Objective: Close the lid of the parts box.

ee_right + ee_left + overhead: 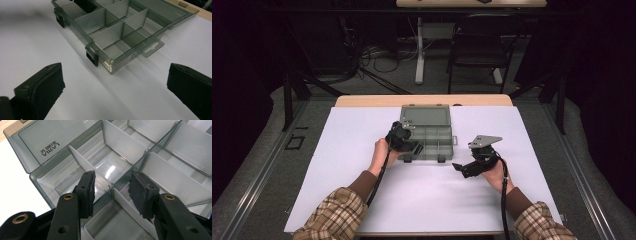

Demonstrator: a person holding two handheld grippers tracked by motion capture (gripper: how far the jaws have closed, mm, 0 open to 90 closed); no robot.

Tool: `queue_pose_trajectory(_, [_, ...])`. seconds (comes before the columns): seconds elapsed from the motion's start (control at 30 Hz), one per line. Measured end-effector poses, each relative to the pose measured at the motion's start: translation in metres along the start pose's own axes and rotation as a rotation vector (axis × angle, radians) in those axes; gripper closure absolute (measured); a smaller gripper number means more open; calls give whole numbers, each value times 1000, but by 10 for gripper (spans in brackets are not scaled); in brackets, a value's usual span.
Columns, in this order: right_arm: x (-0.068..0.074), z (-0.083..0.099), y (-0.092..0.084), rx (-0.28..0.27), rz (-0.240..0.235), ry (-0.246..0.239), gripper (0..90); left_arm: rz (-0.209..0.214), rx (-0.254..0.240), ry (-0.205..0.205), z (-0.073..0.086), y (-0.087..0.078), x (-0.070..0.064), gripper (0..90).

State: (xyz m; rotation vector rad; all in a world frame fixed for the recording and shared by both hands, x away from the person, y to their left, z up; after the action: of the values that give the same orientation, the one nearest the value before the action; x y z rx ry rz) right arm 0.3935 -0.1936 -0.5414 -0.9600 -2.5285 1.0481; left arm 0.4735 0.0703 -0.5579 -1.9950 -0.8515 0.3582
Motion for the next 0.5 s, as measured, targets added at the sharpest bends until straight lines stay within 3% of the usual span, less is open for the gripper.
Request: queue_pose_trajectory(0.5, [-19,-28,15,-14,23,12,0,16,-5,-2,1,1,2,552])
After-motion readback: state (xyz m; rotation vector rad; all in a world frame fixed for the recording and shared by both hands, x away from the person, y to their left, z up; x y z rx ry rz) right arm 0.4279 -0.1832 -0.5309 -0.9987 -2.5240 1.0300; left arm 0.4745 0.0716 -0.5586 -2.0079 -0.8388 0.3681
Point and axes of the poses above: each handheld gripper's, and its own axes: y roughly forward along the jaws, z roughly out of its underside, x roughly to its left, the point moved 3 cm from there along y, roughly forward along the jaws, and after that the axes turned 8 degrees about x, right-handed, at the moved point
